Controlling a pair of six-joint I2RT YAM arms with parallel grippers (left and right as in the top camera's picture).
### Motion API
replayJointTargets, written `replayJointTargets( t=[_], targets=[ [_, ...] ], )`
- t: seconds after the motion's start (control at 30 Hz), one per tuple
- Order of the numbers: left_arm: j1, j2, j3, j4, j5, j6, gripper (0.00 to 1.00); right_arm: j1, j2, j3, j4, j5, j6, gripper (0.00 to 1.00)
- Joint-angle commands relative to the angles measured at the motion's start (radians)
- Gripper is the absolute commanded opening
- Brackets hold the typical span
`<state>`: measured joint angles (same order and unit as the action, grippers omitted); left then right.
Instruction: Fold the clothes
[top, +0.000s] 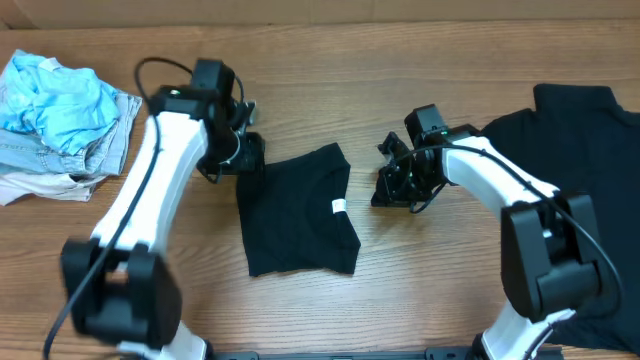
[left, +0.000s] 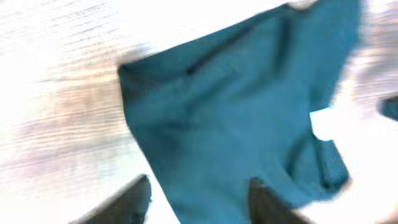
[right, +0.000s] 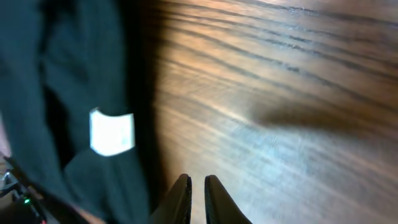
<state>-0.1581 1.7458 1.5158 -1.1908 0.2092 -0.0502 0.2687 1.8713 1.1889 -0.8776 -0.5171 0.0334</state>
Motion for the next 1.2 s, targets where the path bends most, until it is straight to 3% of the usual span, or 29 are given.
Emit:
replayJointTargets(
  t=[0.0,0.03,0.2,0.4,0.67,0.87,1.07,1.17],
  targets=[
    [-0.019,-0.069,0.006,-0.093,0.028,-0.041,0.09,-0.001,-0.087,0.003,-0.018,-0.007,0.0,0.12],
    [-0.021,-0.069,-0.005,-0.121,0.028,-0.053,0.04,-0.003,-0.089,0.003,-0.022,-0.003,0.0,0.12],
    [-0.022,-0.071,-0.177,-0.114,0.072,-0.089,0.04,-0.015,-0.089,0.003,-0.031,0.003,0.0,0.12],
    [-0.039,-0.071,-0.501,0.095,0.245,-0.139,0.04,-0.016,-0.089,0.003,-0.023,0.003,0.0,0.15],
    [0.04,-0.071,-0.761,0.416,0.159,-0.353,0.05,-0.008,-0.089,0.003,-0.029,-0.034,0.0,0.15],
    [0.222,-0.07,-0.719,0.536,0.009,-0.396,0.04,0.004,-0.089,0.003,-0.01,-0.228,0.045,0.15],
    [0.3,-0.07,-0.546,0.673,0.009,-0.313,0.05,0.077,-0.089,0.003,0.134,-0.315,0.076,0.12],
    [0.295,-0.07,-0.405,0.658,0.064,-0.265,0.13,0.136,-0.089,0.003,0.271,-0.285,0.135,0.1]
  ],
)
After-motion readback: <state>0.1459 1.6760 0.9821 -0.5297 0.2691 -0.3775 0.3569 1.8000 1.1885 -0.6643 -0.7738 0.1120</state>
